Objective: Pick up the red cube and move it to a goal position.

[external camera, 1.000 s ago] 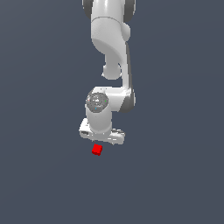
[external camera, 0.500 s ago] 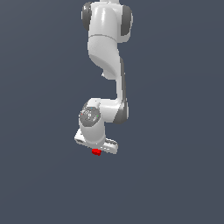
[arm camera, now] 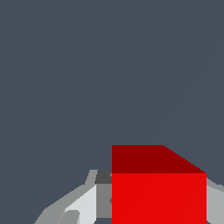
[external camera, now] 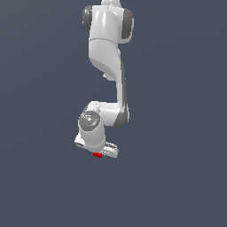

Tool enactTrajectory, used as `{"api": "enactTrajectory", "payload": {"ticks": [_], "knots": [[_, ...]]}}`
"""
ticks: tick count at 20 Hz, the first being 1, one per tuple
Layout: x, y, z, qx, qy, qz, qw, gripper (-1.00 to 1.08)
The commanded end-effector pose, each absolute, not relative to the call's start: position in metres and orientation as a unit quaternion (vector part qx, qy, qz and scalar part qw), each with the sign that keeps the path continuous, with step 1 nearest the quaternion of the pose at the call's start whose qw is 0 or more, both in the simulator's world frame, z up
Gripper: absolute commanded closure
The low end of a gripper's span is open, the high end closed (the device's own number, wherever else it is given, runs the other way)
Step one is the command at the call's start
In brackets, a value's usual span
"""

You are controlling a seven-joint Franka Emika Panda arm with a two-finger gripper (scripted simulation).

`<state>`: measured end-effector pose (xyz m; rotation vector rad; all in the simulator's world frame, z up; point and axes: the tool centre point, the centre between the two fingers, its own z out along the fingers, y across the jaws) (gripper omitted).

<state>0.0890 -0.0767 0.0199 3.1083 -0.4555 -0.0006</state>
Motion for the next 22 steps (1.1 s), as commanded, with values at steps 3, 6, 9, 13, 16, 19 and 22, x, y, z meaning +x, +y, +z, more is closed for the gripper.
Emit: {"api": "enactTrajectory", "payload": {"ticks": [3,6,9,13,16,19,22], "knots": [[0.089,-0.077,0.020,0.989,-0.145,0.000,0.000,1.08],[0.089,-0.077,0.020,0.989,-0.145,0.000,0.000,1.08],[0.089,-0.077,0.020,0.989,-0.145,0.000,0.000,1.08],[0.085,-0.077,0.023,0.989,-0.145,0.000,0.000,1.08],[0.081,-0.077,0.028,0.989,-0.145,0.000,0.000,1.08],[0.074,-0.077,0.035,0.989,-0.145,0.000,0.000,1.08],[0.064,-0.077,0.044,0.989,-0.145,0.000,0.000,1.08]]}}
